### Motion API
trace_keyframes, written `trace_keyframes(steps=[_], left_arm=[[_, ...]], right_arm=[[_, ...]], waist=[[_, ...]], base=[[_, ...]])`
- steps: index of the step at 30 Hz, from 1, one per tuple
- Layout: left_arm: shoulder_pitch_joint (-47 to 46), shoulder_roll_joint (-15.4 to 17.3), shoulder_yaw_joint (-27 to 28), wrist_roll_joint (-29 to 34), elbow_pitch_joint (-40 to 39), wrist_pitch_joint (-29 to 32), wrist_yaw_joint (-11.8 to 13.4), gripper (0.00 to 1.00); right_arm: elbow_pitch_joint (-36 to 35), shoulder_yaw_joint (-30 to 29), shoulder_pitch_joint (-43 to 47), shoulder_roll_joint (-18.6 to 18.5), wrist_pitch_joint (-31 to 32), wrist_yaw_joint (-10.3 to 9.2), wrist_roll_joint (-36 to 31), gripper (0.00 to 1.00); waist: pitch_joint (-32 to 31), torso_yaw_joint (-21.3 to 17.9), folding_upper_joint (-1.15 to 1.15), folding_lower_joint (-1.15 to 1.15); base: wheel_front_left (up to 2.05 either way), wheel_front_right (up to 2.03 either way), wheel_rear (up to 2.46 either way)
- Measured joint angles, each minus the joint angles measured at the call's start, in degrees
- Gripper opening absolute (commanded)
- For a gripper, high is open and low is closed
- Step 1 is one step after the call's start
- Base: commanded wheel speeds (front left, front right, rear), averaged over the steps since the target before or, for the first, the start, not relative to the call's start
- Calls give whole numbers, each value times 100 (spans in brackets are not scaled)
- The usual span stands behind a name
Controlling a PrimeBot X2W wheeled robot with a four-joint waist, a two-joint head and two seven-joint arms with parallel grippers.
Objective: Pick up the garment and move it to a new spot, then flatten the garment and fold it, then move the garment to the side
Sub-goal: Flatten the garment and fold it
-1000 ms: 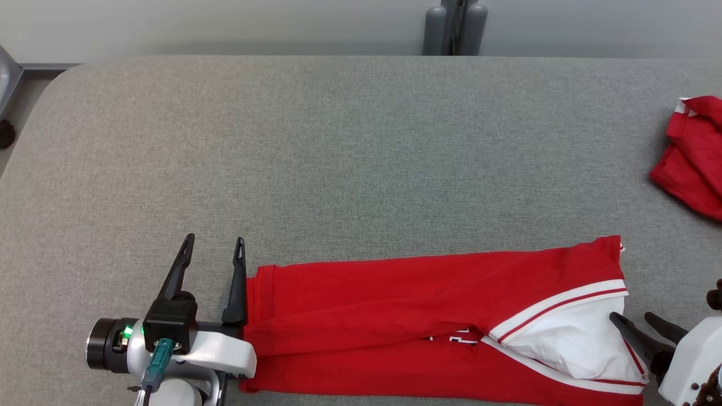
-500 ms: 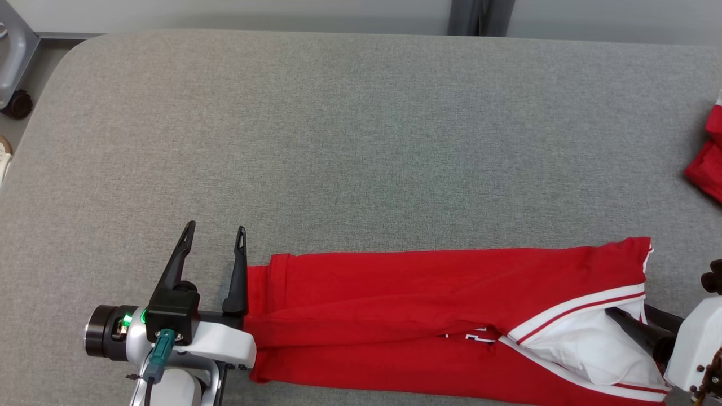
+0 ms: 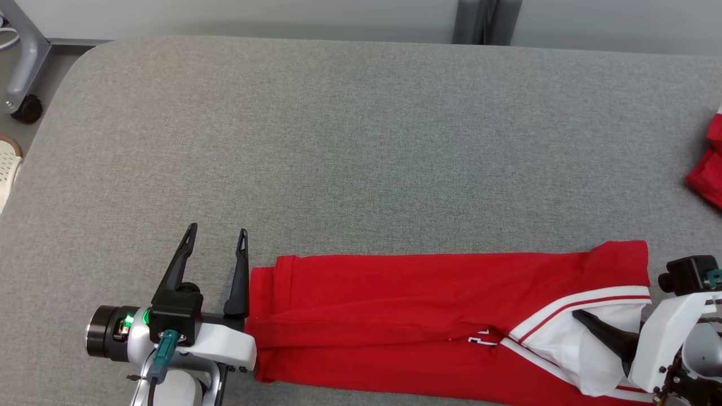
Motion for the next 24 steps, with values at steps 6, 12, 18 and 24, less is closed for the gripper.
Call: trace_keyframes(steps=[6, 12, 18, 24], left_arm=[[3, -7, -4, 0, 36, -1, 0, 100], [25, -25, -3, 0, 70, -1, 4, 100], [31, -45, -18, -7, 112, -1, 7, 100], [70, -70, -20, -18, 125, -1, 14, 100]], right_arm=[[155, 277, -129, -92, -172, 11, 27, 0], [452, 319, -360, -309, -332, 18, -23, 0], [839, 266, -682, -650, -360, 15, -229, 0], [1221, 248, -985, -1006, -202, 14, -664, 0]], waist=[[-43, 17, 0, 0], [-93, 5, 0, 0], [-170, 1, 0, 0], [-242, 15, 0, 0]], base=[[0, 0, 0], [0, 0, 0], [0, 0, 0], [0, 0, 0]])
